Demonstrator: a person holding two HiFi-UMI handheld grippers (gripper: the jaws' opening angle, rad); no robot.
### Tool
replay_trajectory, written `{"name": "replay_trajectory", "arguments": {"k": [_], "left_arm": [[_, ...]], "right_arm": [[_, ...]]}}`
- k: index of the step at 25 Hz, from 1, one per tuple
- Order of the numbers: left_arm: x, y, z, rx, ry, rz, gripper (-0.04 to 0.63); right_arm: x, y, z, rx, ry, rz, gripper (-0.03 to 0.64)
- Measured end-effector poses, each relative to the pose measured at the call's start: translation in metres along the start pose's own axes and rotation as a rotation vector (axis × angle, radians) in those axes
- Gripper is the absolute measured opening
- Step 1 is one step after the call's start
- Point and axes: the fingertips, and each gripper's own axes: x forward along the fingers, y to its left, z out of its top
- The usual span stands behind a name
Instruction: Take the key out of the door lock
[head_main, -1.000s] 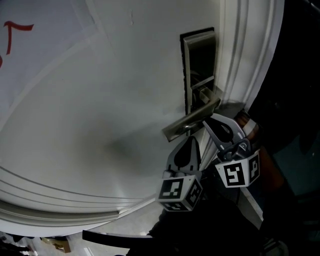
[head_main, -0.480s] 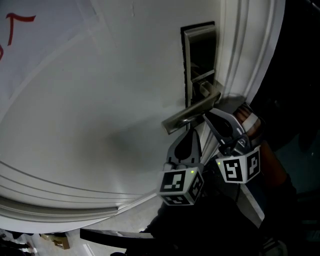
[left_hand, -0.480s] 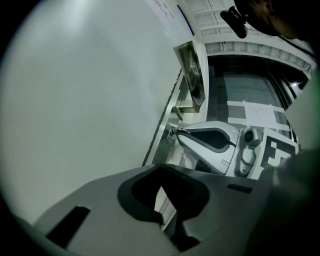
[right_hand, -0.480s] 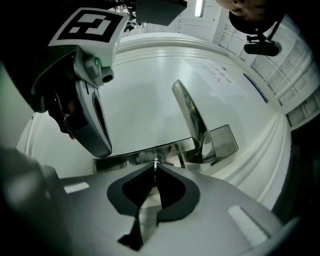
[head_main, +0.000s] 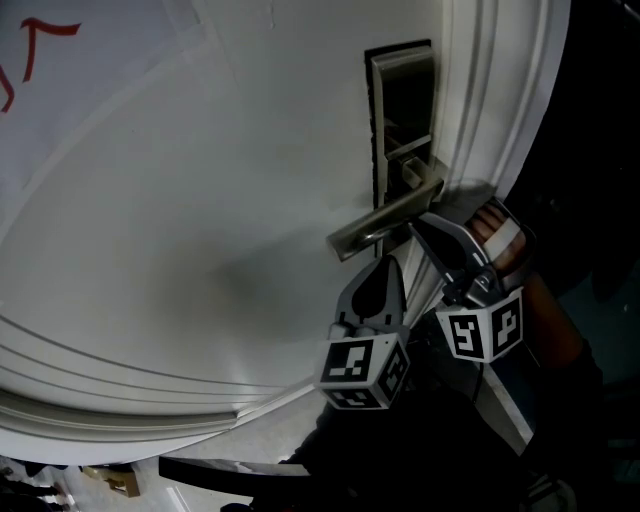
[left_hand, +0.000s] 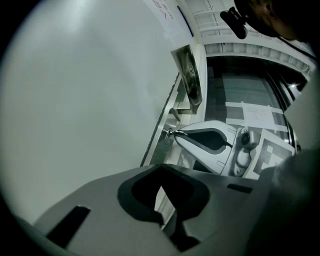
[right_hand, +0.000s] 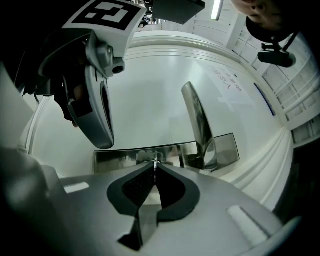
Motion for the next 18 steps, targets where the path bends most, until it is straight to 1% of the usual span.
{"name": "replay_trajectory", "arguments": {"k": [12,18], "left_arm": [[0.0005,0.0003,0.001,0.005,0.003,-0.001,-0.001],[-0.0013,0.004,0.0047,0.001,-0.011,0.01,0.0]], "right_arm": [[-0.0002,0.0012,0.0,-0.075,0.006,0.007,0.011],[-0.0006,0.0011,-0.0003,-0.069,0.005,0.02,0.011]]}}
